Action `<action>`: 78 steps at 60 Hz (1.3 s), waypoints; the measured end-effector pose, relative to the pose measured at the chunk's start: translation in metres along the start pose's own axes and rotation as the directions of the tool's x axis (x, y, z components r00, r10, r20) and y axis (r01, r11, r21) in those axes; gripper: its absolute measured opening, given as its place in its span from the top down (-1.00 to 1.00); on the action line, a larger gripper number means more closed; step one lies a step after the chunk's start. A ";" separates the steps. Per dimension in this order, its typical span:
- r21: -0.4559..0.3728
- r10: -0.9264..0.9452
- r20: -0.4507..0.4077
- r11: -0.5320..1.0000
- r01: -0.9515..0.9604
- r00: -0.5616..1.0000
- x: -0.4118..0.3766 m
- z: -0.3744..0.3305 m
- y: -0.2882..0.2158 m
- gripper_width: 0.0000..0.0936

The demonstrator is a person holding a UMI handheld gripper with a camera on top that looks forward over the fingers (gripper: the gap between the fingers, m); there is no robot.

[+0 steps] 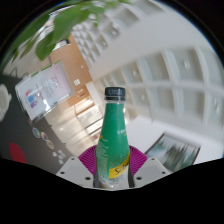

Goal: Pour water

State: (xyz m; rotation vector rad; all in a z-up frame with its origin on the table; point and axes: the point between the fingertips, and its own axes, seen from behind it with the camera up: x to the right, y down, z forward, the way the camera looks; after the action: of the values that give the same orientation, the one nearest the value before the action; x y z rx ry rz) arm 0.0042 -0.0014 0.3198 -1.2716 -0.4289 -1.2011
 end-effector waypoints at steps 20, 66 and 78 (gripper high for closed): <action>0.426 -0.729 -0.318 0.461 0.778 0.606 -0.121 -0.007 -0.165 0.14; 0.339 0.157 0.206 0.915 -0.220 0.966 -0.042 -0.004 -0.175 0.14; -0.190 0.721 0.427 0.662 -0.725 0.547 -0.113 0.006 -0.103 0.15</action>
State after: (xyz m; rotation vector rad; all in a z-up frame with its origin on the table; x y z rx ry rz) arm -0.1258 0.0707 0.2808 -1.5175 -0.1957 -0.1558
